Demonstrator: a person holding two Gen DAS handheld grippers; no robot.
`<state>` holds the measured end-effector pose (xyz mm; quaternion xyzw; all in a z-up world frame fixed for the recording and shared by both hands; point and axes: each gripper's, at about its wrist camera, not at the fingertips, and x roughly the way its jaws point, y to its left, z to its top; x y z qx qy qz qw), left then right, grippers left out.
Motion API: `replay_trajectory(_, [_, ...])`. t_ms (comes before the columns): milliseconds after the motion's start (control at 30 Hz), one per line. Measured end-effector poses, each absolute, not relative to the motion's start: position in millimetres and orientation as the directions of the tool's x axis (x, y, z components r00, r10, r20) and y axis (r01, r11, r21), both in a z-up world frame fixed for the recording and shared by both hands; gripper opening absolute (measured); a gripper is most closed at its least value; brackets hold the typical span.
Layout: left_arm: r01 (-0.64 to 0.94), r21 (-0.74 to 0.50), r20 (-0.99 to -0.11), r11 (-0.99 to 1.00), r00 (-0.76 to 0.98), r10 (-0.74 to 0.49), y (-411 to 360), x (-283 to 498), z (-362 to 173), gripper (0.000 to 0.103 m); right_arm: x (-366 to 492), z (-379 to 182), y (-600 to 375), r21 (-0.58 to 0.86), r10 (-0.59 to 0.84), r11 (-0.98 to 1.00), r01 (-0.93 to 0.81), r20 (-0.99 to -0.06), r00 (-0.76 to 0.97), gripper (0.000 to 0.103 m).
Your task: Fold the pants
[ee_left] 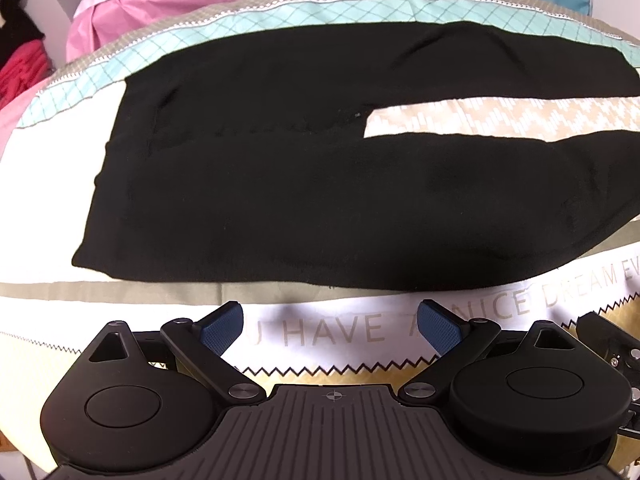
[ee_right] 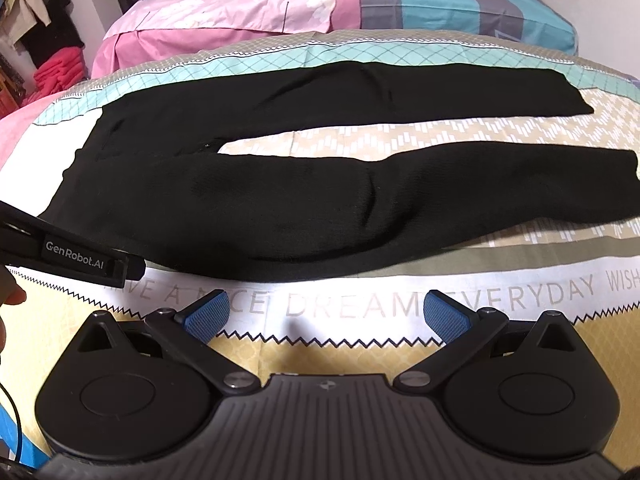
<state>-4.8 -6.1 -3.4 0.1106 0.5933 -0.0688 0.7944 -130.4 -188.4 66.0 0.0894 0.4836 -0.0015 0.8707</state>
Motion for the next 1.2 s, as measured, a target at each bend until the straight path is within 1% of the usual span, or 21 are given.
replay_trajectory(200, [0.239, 0.108, -0.938, 0.965, 0.346, 0.019, -9, -5, -7, 0.103, -133, 64, -191, 0.181, 0.106, 0.979, 0.092, -0.841, 0.53, 0.103])
replay_trajectory(633, [0.268, 0.136, -0.937, 0.954, 0.348, 0.036, -23, -1, -14, 0.103, -140, 55, -210, 0.237, 0.132, 0.962, 0.135, -0.838, 0.53, 0.103])
replay_trajectory(733, [0.27, 0.132, -0.94, 0.954, 0.338, 0.034, -25, 3, -18, 0.103, -141, 54, -222, 0.278, 0.163, 0.951, 0.136, -0.824, 0.542, 0.103])
replay_trajectory(800, [0.247, 0.123, -0.938, 0.961, 0.345, 0.032, -21, 10, -19, 0.103, -143, 54, -244, 0.348, 0.214, 0.928, 0.135, -0.793, 0.571, 0.103])
replay_trajectory(867, [0.191, 0.108, -0.934, 0.976, 0.357, 0.034, -9, 21, -20, 0.103, -145, 54, -279, 0.405, 0.221, 0.894, 0.189, -0.767, 0.602, 0.103])
replay_trajectory(933, [0.14, 0.108, -0.929, 0.984, 0.367, 0.05, 4, 30, -20, 0.103, -146, 55, -314, 0.42, 0.158, 0.865, 0.274, -0.748, 0.645, 0.103])
replay_trajectory(967, [0.108, 0.118, -0.928, 0.987, 0.367, 0.071, 13, 38, -22, 0.103, -146, 54, -337, 0.423, 0.101, 0.839, 0.344, -0.74, 0.665, 0.103])
replay_trajectory(1000, [0.094, 0.122, -0.928, 0.988, 0.363, 0.08, 19, 43, -25, 0.103, -145, 53, -353, 0.425, 0.058, 0.812, 0.4, -0.74, 0.67, 0.1])
replay_trajectory(1033, [0.076, 0.127, -0.93, 0.989, 0.355, 0.092, 26, 49, -29, 0.103, -142, 49, -371, 0.426, 0.009, 0.774, 0.468, -0.747, 0.665, 0.095])
replay_trajectory(1067, [0.061, 0.136, -0.938, 0.989, 0.328, 0.108, 29, 54, -36, 0.103, -139, 45, -390, 0.432, -0.033, 0.725, 0.536, -0.756, 0.654, 0.081])
replay_trajectory(1100, [0.044, 0.118, -0.947, 0.992, 0.306, 0.099, 35, 62, -42, 0.103, -137, 41, -402, 0.447, -0.048, 0.69, 0.569, -0.756, 0.652, 0.074])
replay_trajectory(1133, [0.027, 0.091, -0.955, 0.995, 0.287, 0.08, 39, 67, -46, 0.103, -133, 36, -416, 0.46, -0.067, 0.649, 0.606, -0.759, 0.648, 0.065])
replay_trajectory(1200, [-0.028, 0.037, -0.962, 0.999, 0.271, 0.044, 49, 74, -54, 0.103, -126, 27, -430, 0.451, -0.106, 0.605, 0.657, -0.772, 0.627, 0.065])
